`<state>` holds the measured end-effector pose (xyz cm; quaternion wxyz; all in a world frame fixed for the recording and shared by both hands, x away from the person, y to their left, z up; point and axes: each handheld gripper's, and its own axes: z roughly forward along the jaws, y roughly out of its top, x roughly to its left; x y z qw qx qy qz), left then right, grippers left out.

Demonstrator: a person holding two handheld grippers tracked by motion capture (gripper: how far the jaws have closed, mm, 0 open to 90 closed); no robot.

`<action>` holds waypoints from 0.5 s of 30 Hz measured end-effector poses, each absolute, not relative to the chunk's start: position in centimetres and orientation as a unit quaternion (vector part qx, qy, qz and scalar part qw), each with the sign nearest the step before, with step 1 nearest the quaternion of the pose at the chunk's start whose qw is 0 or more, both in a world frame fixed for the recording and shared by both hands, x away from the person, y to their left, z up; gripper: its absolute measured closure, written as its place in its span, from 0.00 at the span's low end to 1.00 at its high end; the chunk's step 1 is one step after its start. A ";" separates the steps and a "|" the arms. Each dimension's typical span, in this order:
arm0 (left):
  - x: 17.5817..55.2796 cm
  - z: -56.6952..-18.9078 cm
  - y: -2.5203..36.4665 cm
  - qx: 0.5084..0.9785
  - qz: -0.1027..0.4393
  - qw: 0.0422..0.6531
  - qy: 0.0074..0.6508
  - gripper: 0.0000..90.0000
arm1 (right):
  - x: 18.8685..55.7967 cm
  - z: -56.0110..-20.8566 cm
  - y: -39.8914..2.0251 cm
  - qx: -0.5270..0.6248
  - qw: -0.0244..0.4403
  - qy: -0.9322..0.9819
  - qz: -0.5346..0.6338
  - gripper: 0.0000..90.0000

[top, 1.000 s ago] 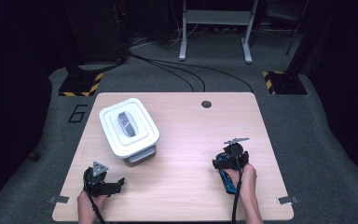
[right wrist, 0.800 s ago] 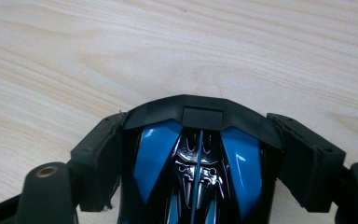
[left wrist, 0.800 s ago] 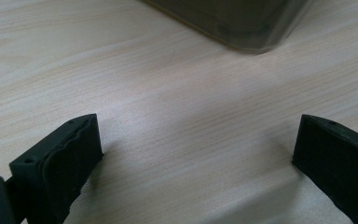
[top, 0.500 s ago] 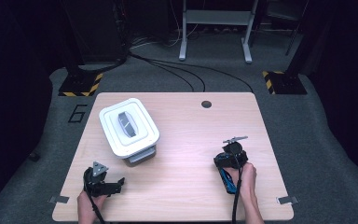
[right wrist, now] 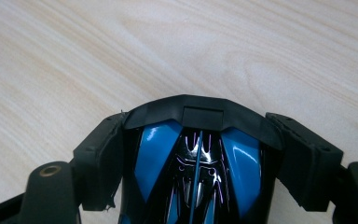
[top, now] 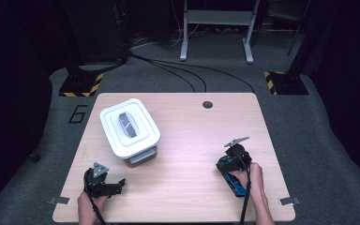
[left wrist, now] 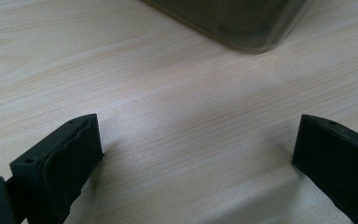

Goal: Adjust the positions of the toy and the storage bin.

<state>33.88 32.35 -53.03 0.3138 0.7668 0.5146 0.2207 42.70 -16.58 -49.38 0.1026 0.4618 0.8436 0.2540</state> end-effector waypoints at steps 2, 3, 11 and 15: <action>33.9 -53.0 32.3 0.767 0.221 0.314 0.515 0.01 | 42.6 -49.4 -16.7 0.452 0.101 0.849 0.255 0.26; 33.9 -53.0 32.3 0.767 0.221 0.314 0.514 0.01 | 42.5 -49.4 -16.9 0.448 0.098 0.851 0.255 0.26; 33.9 -53.0 32.4 0.767 0.220 0.314 0.514 0.01 | 41.7 -49.4 -17.7 0.427 0.090 0.863 0.257 0.27; 33.9 -53.1 32.3 0.765 0.222 0.317 0.515 0.01 | 41.2 -49.4 -18.1 0.427 0.085 0.861 0.262 0.26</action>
